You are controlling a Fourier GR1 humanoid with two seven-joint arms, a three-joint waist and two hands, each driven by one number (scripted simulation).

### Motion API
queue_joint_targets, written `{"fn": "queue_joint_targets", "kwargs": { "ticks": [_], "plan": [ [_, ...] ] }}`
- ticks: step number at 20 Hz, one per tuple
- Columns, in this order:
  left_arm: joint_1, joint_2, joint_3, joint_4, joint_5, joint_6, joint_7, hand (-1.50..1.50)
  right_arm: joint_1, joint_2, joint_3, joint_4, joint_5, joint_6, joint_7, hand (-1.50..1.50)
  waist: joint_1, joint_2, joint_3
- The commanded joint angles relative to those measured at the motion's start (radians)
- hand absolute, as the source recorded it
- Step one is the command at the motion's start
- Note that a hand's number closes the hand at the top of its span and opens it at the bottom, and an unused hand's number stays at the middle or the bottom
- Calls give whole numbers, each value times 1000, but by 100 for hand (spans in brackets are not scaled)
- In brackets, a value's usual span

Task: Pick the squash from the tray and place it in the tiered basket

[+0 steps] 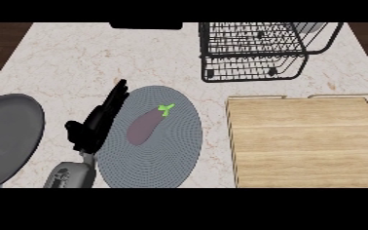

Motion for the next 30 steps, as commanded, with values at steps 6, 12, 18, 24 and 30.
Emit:
{"fn": "queue_joint_targets", "kwargs": {
  "ticks": [6,12,18,24,30],
  "plan": [
    [-48,-20,6,18,-2,5,17,0,-258,133,35,155,5,-92,194,150,4,5,0],
    [-11,3,2,-13,-14,-10,10,0,-276,193,107,260,58,-118,160,150,13,7,1],
    [-15,-9,-5,1,-22,-13,-8,0,-310,317,124,335,77,-257,164,150,21,12,1],
    [-46,5,17,21,-7,-33,4,0,-371,304,75,422,32,-244,164,150,28,17,0],
    [-64,-17,24,14,-10,-6,21,0,-387,370,25,455,-36,-242,222,150,15,12,0]
  ]
}}
